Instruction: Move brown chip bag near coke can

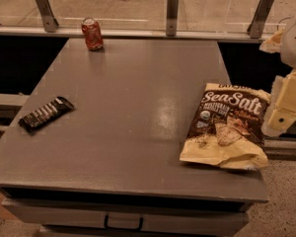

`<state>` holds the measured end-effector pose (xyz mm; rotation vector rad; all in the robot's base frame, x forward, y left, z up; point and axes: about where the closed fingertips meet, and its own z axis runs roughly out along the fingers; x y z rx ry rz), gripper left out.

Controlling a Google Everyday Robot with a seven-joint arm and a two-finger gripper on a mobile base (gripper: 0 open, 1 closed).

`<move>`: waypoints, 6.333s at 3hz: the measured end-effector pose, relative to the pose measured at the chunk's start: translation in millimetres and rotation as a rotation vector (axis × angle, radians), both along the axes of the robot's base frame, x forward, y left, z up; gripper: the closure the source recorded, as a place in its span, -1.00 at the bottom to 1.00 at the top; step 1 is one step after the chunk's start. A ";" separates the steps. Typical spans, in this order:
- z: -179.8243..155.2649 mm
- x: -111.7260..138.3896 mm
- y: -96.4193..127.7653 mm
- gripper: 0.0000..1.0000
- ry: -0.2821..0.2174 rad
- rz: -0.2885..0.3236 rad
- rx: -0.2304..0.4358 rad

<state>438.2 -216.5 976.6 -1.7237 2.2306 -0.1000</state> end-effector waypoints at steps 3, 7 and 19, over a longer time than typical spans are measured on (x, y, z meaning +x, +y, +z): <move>-43.3 62.6 -8.1 -1.00 -0.019 -0.081 0.127; -142.3 113.1 -20.5 -0.19 0.073 -0.317 0.245; 37.6 173.0 81.1 1.00 -0.235 -0.145 0.619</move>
Offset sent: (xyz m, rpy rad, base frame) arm 0.0577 -0.0144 -0.0373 0.1294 -0.0167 -0.0734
